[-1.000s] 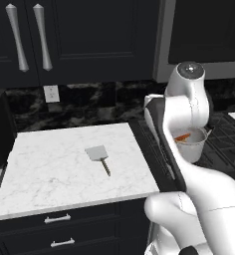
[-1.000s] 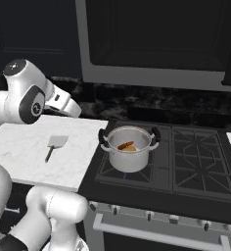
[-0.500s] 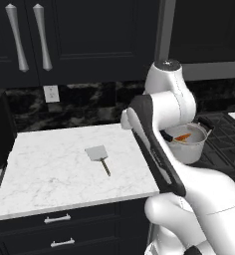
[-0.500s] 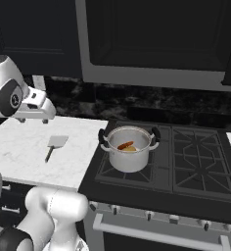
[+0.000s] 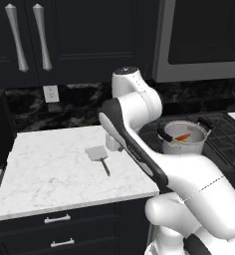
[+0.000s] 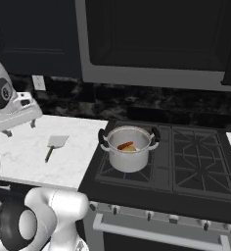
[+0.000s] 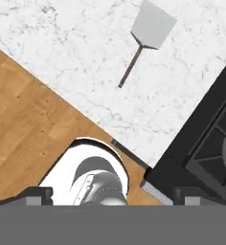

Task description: Put the potato and carrot in the pot. Retrieve the spatula and lightly stir the vegetables in the pot.

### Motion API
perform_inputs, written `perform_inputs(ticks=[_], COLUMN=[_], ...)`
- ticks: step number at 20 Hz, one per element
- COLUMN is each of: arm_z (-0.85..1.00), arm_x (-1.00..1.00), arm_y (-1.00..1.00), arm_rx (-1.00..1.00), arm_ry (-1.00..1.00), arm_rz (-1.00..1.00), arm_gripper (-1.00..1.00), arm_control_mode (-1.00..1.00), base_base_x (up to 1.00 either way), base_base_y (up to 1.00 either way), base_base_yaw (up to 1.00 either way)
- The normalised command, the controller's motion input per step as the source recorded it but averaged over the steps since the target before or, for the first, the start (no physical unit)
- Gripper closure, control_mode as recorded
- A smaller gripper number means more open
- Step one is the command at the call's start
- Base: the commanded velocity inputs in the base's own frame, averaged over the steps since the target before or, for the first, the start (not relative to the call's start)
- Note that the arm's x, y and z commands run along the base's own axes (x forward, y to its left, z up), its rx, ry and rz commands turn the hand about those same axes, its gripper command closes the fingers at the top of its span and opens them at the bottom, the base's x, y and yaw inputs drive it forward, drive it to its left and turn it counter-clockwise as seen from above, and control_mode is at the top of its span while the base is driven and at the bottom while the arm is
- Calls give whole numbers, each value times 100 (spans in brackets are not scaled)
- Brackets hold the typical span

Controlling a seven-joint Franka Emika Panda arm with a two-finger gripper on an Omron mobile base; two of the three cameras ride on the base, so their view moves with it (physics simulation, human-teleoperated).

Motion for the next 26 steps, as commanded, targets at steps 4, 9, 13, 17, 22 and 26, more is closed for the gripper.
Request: perform_inputs(ticks=[4,9,13,17,22,26], arm_z=[-58,-51,-42,-32,-36,-45], arm_x=[14,17,28,48,30,0], arm_y=[11,3,3,0,0,0], arm_rx=[-24,-13,-5,0,0,0], arm_ry=[16,14,14,8,1,0], arm_rz=[70,67,65,60,60,58], arm_gripper=[-100,-100,-100,-100,-100,-100], arm_control_mode=[-100,-100,-100,-100,-100,-100], base_base_x=[0,0,0,0,0,0], base_base_y=[0,0,0,0,0,0], base_base_yaw=[0,0,0,0,0,0])
